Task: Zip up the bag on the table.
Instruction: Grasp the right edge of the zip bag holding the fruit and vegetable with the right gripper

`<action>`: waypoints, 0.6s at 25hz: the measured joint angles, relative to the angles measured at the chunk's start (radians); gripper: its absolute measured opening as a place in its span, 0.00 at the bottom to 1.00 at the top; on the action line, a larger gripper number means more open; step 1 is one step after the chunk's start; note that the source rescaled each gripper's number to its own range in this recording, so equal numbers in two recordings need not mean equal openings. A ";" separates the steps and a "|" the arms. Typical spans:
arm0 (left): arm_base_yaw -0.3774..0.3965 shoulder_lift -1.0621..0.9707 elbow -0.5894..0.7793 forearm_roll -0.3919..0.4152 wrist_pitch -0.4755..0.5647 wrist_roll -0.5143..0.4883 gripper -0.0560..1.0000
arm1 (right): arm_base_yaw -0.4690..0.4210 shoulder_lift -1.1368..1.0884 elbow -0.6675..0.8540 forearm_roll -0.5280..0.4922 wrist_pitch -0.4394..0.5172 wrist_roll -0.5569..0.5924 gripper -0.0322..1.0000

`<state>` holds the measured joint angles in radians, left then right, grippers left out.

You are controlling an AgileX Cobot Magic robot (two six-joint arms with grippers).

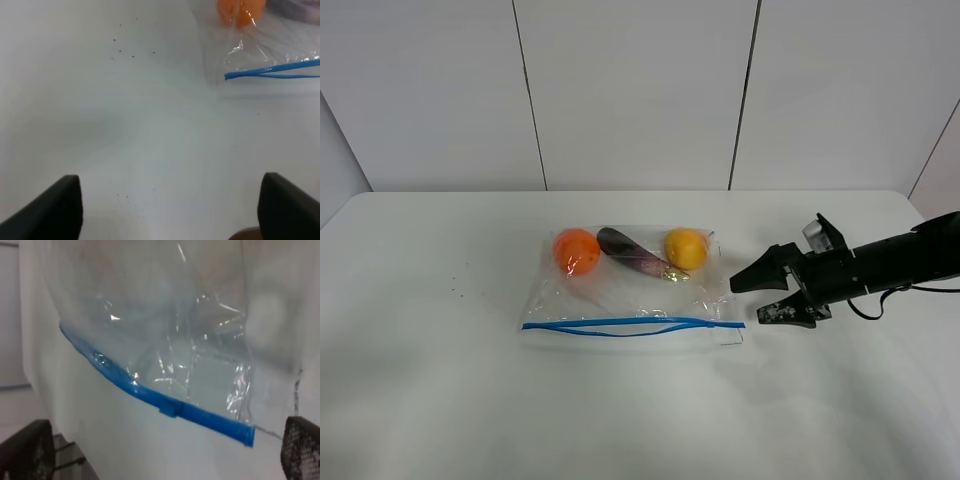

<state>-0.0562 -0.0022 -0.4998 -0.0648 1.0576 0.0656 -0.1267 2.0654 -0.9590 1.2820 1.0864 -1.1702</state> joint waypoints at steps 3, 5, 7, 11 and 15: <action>0.000 0.000 0.000 0.000 0.000 0.000 1.00 | 0.004 0.027 -0.047 -0.007 0.000 0.001 1.00; 0.000 0.000 0.000 0.000 0.000 0.000 1.00 | 0.004 0.028 -0.077 -0.025 0.003 0.007 1.00; 0.000 0.000 0.000 0.000 0.000 0.000 1.00 | 0.004 0.039 -0.101 -0.034 0.009 0.011 1.00; 0.000 0.000 0.000 0.000 0.000 0.000 1.00 | 0.004 0.096 -0.136 -0.040 0.034 0.024 1.00; 0.000 0.000 0.000 0.000 0.000 0.000 1.00 | 0.008 0.125 -0.136 -0.041 0.042 0.020 1.00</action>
<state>-0.0562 -0.0022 -0.4998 -0.0648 1.0576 0.0656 -0.1192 2.1904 -1.0946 1.2406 1.1287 -1.1500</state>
